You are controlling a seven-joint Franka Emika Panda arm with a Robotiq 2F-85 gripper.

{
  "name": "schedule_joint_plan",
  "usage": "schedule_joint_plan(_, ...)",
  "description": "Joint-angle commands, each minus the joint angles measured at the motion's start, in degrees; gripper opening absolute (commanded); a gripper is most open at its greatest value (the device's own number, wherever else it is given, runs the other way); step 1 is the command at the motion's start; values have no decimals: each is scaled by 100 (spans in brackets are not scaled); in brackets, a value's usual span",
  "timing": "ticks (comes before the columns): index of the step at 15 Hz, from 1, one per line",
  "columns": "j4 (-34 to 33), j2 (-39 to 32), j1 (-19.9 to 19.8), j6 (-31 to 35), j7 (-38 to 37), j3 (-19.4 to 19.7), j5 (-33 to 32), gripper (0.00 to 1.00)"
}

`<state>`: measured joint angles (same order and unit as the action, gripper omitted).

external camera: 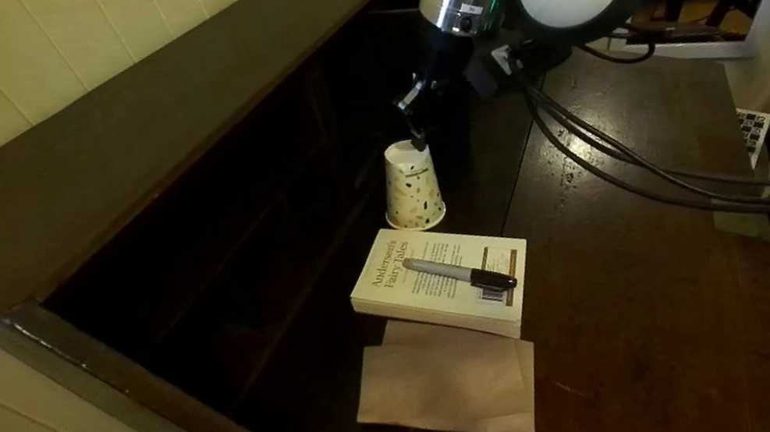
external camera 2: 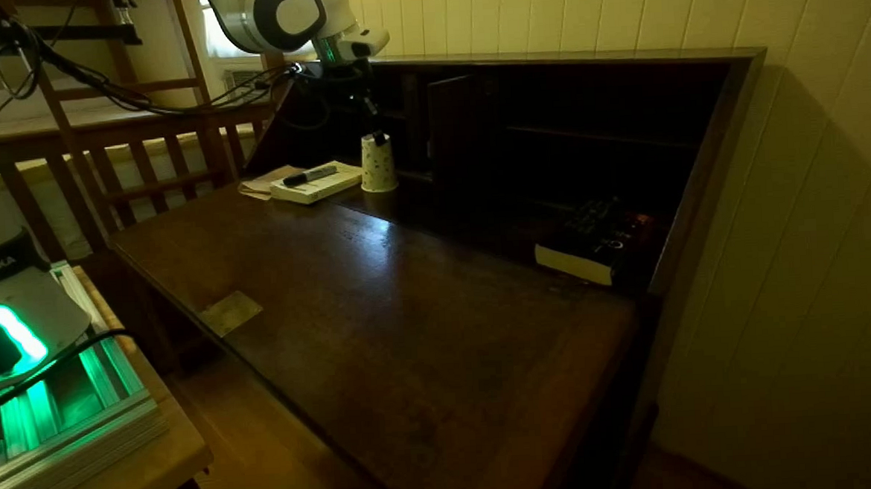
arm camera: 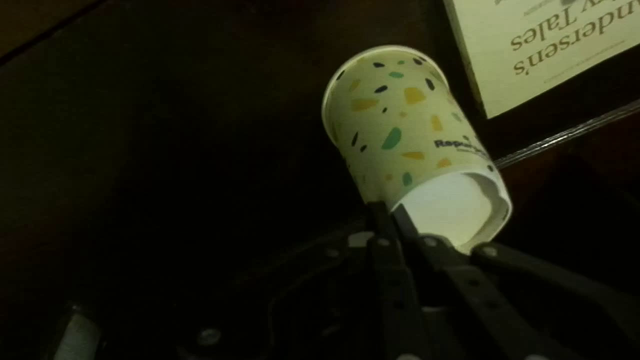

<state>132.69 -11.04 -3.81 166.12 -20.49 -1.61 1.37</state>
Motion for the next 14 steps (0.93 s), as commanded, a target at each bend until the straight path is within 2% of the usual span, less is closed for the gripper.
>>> schedule_joint_plan(1,7,118,295,-299,231,344,-219,0)
schedule_joint_plan(9,-144,427,571,-867,746,695,-1685,1)
schedule_joint_plan(14,-357,504,653,-1562,1192,538,-2566,1)
